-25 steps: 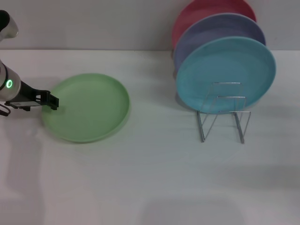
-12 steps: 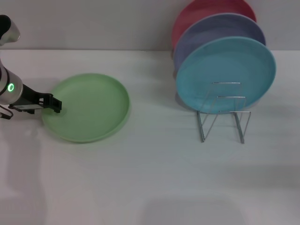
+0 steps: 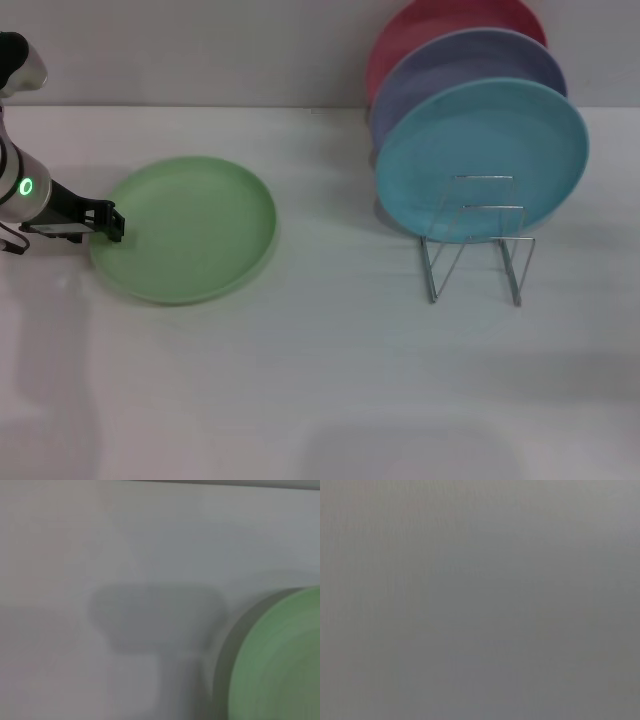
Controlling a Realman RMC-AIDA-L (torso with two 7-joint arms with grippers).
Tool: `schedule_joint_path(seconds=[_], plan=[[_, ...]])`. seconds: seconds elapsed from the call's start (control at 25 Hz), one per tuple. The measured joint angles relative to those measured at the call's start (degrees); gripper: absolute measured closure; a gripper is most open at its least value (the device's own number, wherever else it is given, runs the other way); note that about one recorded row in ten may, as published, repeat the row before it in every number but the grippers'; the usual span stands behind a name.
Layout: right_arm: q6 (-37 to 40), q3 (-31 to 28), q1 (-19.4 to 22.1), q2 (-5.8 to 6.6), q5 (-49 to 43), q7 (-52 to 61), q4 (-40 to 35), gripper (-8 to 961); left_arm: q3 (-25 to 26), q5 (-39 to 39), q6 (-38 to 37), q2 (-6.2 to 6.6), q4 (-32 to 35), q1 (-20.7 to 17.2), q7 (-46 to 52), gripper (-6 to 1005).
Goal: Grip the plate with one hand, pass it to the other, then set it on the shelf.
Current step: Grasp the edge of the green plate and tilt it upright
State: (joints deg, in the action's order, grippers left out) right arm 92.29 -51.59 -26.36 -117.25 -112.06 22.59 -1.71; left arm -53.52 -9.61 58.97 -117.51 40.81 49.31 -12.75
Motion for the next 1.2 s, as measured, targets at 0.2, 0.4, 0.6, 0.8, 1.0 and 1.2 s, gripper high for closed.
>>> schedule_joint_path(seconds=[0.2,0.4,0.6,0.8,1.0,1.2], plan=[[0.0,0.0,0.0,0.0,0.0,0.0,0.0,269,-0.1,0.1,0.0,0.08,0.0,0.0,0.0,460],[0.0,0.0,-0.1,0.02,0.0,0.0,0.0,270,-0.1,0.1,0.0,0.11,-0.8,0.4,0.0,544],[0.0,0.0,-0.2,0.1,0.0,0.0,-0.1,270,-0.1,0.2,0.0,0.28,-2.5,1.0,-0.2,664],[0.0,0.0,-0.3,0.15,0.0,0.0,-0.1,270,-0.1,0.3,0.0,0.28,-2.3,1.0,-0.3,714],[0.2,0.0,-0.2,0.17,0.0,0.1,-0.1,270,-0.1,0.3,0.0,0.27,-2.1,1.0,-0.6,752],[0.5,0.0,-0.2,0.18,0.0,0.1,-0.1,271,-0.1,0.3,0.1,0.27,-1.9,1.2,-1.2,789]])
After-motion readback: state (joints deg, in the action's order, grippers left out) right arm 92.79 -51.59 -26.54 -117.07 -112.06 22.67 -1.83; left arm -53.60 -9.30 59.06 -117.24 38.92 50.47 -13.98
